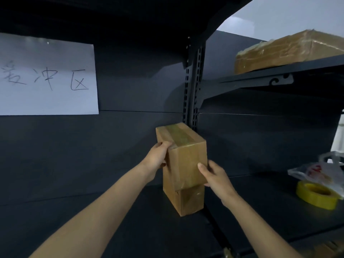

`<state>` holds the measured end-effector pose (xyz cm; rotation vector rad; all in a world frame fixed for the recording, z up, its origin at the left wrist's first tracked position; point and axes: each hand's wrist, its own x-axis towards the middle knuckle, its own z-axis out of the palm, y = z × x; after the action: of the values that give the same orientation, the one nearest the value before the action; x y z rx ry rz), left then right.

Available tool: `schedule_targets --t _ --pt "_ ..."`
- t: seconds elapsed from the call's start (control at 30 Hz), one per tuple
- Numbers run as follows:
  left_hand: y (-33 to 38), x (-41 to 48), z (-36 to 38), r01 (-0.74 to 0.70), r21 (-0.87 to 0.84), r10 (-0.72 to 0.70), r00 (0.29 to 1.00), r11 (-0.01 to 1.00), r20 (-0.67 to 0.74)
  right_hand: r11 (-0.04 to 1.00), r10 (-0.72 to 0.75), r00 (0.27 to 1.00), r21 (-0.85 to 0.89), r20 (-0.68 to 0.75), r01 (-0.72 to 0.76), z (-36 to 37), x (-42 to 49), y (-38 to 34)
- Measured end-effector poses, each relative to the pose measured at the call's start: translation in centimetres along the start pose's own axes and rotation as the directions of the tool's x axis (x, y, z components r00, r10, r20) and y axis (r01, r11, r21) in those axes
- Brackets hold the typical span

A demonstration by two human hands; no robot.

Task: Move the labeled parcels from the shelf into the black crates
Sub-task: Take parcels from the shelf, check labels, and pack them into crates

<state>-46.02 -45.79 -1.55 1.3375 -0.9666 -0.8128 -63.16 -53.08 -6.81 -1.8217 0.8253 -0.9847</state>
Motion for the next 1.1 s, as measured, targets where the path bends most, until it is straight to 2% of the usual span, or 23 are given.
schedule_targets --t 0.1,0.17,0.33,0.53,0.67,0.73,0.87,1.0,1.1 --pt "-1.2 -1.9 -3.1 -0.031 -0.241 0.055 0.994 0.97 0.093 0.991 -0.122 0.986 0.045 -0.117 0.128 1.6 -0.9 -0.2" --pt "-2.1 -3.3 -5.5 -0.057 -0.331 0.091 0.992 0.942 0.086 0.979 -0.19 0.977 0.049 -0.101 0.196 3.1 -1.6 -0.6" --pt "-5.3 -6.5 -10.6 -0.074 -0.29 0.049 0.994 0.954 -0.093 0.98 -0.197 0.98 0.028 0.035 0.196 8.1 -2.0 -0.9" --pt "-9.7 -10.1 -14.3 0.044 -0.082 -0.065 0.958 0.996 -0.281 0.964 -0.229 0.96 -0.097 0.159 0.246 13.5 -3.2 0.5" --pt "-11.7 -11.7 -16.4 0.169 0.158 -0.112 0.943 0.973 -0.315 0.944 -0.259 0.937 -0.143 0.234 0.296 16.4 -3.9 1.5" --pt "-12.2 -12.3 -17.0 0.183 0.263 -0.085 0.935 0.947 -0.345 0.93 -0.267 0.931 -0.188 0.247 0.317 17.6 -4.2 1.6" --pt "-13.0 -12.4 -17.6 0.177 0.301 -0.036 0.907 0.937 -0.421 0.886 -0.312 0.917 -0.272 0.247 0.375 19.3 -4.7 1.3" --pt "-12.9 -12.3 -18.3 0.164 0.409 0.022 0.91 0.898 -0.413 0.865 -0.325 0.909 -0.306 0.261 0.397 19.6 -4.8 1.2" --pt "-11.8 -12.2 -18.6 0.132 0.455 0.136 0.849 0.881 -0.51 0.85 -0.318 0.91 -0.345 0.267 0.398 18.7 -4.6 1.2"
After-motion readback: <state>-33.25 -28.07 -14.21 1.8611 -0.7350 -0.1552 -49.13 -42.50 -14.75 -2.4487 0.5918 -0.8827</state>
